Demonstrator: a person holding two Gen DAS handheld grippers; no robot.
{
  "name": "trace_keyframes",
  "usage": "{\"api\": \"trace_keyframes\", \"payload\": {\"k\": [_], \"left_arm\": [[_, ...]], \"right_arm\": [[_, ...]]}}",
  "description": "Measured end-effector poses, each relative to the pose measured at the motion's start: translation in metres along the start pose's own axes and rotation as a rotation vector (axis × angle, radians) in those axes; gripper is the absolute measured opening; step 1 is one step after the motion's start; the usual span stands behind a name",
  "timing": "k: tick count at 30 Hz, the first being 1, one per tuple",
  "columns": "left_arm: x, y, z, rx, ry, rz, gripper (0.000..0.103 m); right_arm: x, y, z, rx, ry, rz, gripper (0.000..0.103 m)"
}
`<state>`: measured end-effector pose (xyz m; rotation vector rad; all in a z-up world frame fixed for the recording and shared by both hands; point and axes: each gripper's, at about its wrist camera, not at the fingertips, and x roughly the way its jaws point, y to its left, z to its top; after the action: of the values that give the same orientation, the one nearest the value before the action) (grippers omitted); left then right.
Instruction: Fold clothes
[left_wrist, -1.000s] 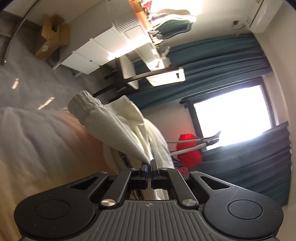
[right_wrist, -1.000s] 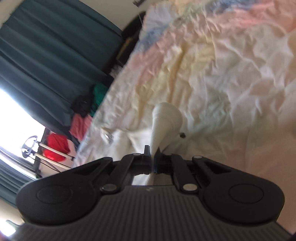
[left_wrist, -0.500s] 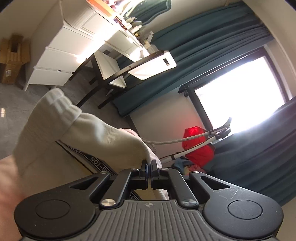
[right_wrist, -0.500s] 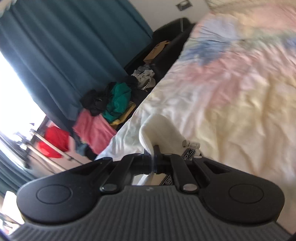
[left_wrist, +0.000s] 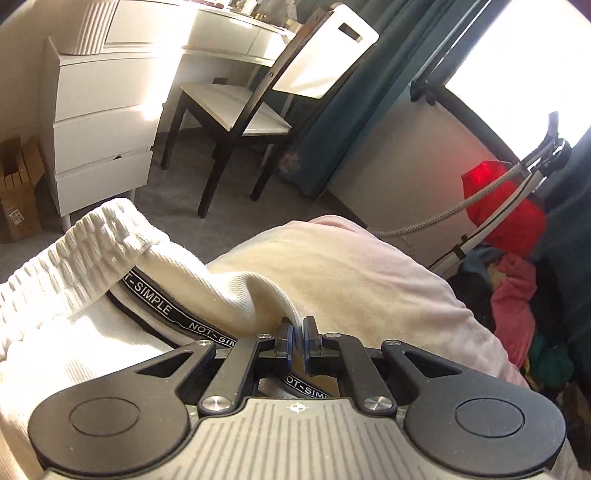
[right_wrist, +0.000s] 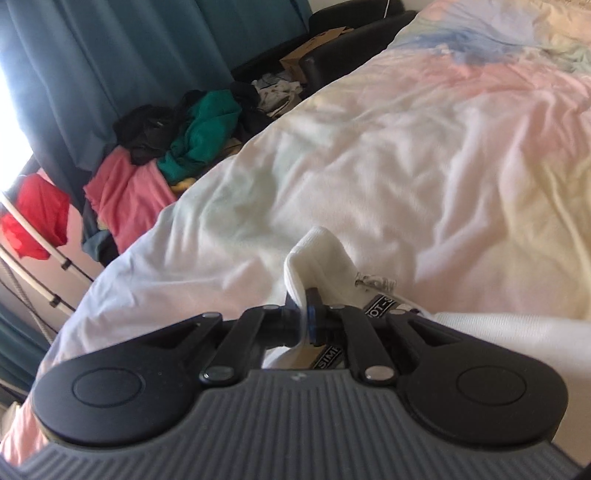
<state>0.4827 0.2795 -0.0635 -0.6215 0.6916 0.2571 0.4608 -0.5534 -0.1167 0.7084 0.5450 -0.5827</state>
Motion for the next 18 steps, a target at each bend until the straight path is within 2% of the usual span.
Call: {"api": "trace_keyframes", "payload": {"k": [1,2,3,4,5,7,8,9,10,11,15,18], "left_arm": [[-0.005,0.000,-0.003,0.008,-0.014,-0.018,0.010],[-0.011,0.000,-0.005,0.020,-0.025,-0.032,0.019],[-0.024,0.003,-0.010,0.032,-0.043,-0.048,0.032],[-0.033,0.004,-0.012,0.036,-0.057,-0.063,0.039],[-0.045,0.006,-0.017,0.038,-0.062,-0.074,0.050],[-0.071,0.011,-0.030,0.037,-0.068,-0.095,0.059],[-0.085,0.014,-0.036,0.037,-0.070,-0.101,0.071],[-0.099,0.018,-0.046,0.043,-0.074,-0.098,0.088],[-0.114,0.022,-0.057,0.049,-0.078,-0.095,0.091],[-0.128,0.027,-0.069,0.036,-0.081,-0.097,0.091],[-0.180,0.062,-0.116,-0.106,-0.058,-0.229,0.092],[-0.197,0.087,-0.139,-0.226,-0.023,-0.230,0.093]], "right_arm": [[0.000,-0.002,0.000,0.005,0.006,0.020,0.018],[-0.008,-0.008,-0.002,0.011,0.013,0.043,0.020],[-0.019,-0.014,-0.005,0.019,0.020,0.069,0.025],[-0.030,-0.021,-0.008,0.026,0.027,0.094,0.032],[-0.041,-0.028,-0.010,0.033,0.035,0.120,0.035],[-0.063,-0.041,-0.016,0.048,0.049,0.171,0.051],[-0.074,-0.048,-0.019,0.055,0.057,0.196,0.055],[-0.085,-0.054,-0.021,0.063,0.064,0.221,0.064],[-0.096,-0.061,-0.024,0.070,0.072,0.247,0.071],[-0.107,-0.067,-0.027,0.077,0.079,0.272,0.074],[-0.155,-0.111,-0.061,0.177,0.136,0.352,0.074],[-0.175,-0.127,-0.083,0.255,0.203,0.384,0.074]]}}
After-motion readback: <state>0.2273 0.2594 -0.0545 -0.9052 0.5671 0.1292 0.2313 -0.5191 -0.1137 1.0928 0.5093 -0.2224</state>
